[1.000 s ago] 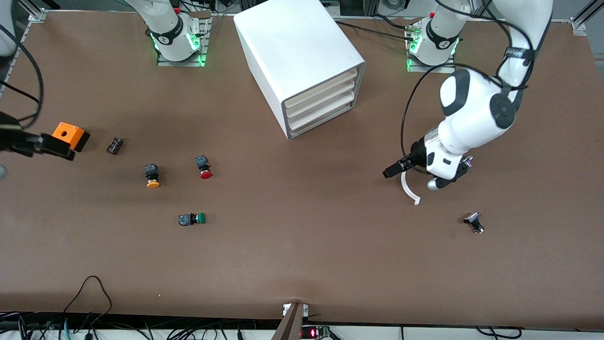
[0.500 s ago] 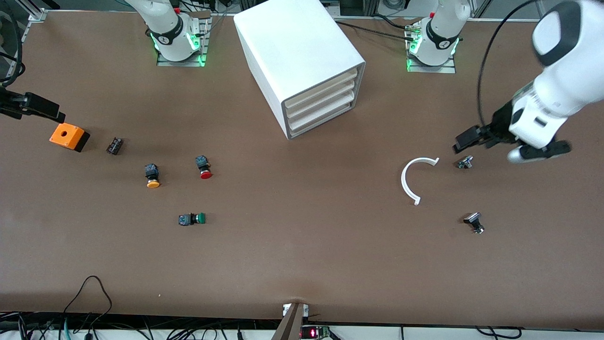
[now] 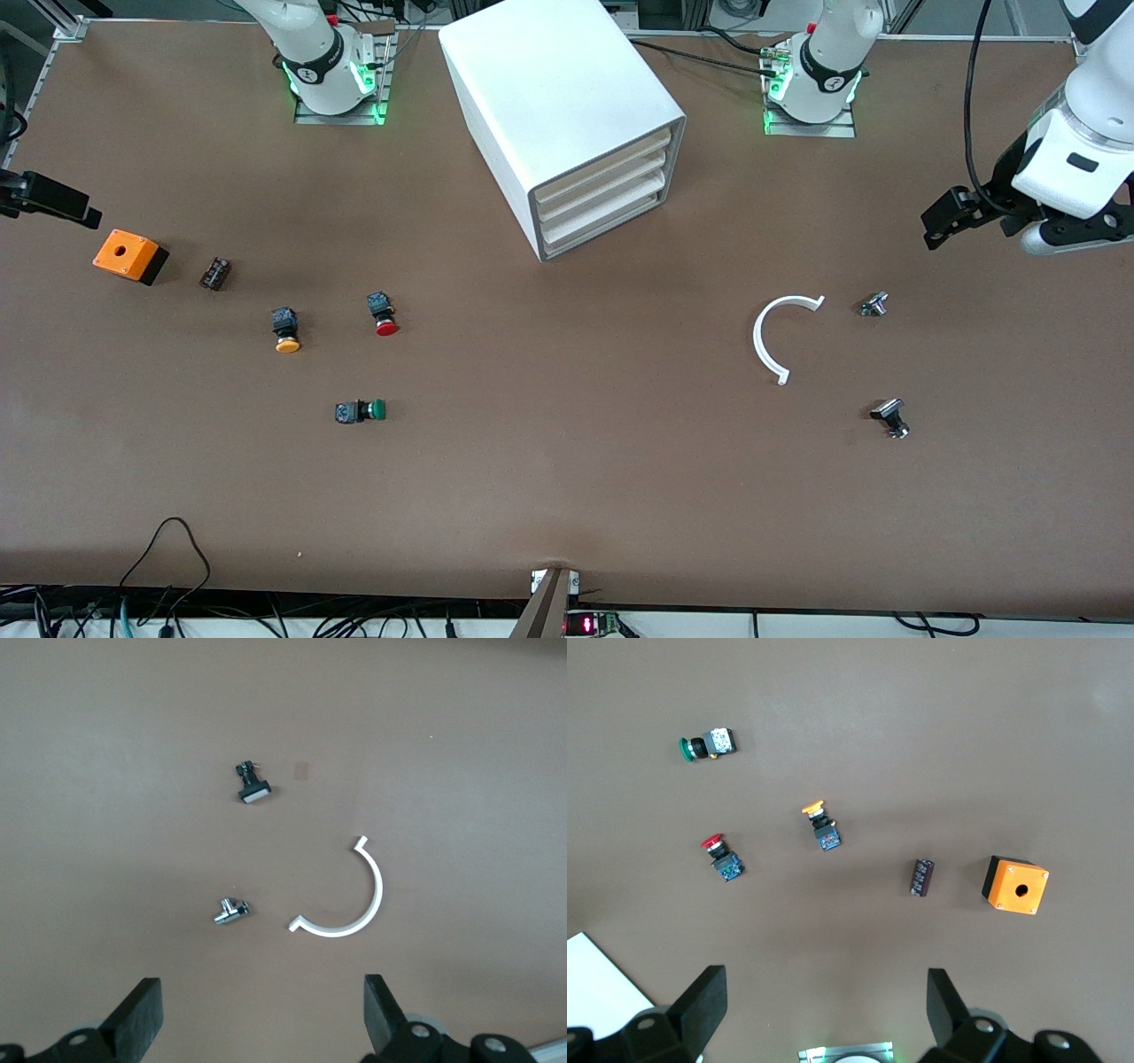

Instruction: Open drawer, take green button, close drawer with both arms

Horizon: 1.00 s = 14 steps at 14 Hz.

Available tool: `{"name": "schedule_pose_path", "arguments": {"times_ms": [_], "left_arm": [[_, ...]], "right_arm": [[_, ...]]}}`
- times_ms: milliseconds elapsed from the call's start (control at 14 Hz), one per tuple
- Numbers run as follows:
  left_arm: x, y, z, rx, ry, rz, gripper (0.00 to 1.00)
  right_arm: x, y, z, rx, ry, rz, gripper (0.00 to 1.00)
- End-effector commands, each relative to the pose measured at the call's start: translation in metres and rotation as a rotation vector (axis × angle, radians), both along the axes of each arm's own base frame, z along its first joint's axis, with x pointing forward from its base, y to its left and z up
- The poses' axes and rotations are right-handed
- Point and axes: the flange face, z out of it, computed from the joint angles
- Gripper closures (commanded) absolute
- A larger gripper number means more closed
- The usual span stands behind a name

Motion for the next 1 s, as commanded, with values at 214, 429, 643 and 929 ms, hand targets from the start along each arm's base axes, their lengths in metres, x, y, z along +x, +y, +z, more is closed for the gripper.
{"name": "schedule_pose_path", "arguments": {"times_ms": [214,429,643,929], "left_arm": [[0.009,0.026,-0.004,0.008,0.013,-0.171,0.00],[0.012,0.036,-0.004,-0.038,0.020,-0.156,0.00],[0.008,0.034,-0.004,-0.067,0.051,-0.149,0.00],[0.004,0.032,-0.005,-0.073,0.080,-0.143,0.00]], "right_arm": [[-0.032,0.003,-0.029,-0.013,-0.033,0.017,0.00],[-0.050,0.006,-0.040,-0.014,-0.067,0.022,0.00],[-0.058,0.006,-0.042,-0.013,-0.050,0.022,0.00],[-0.049,0.004,-0.034,-0.009,-0.071,0.007,0.00]]}}
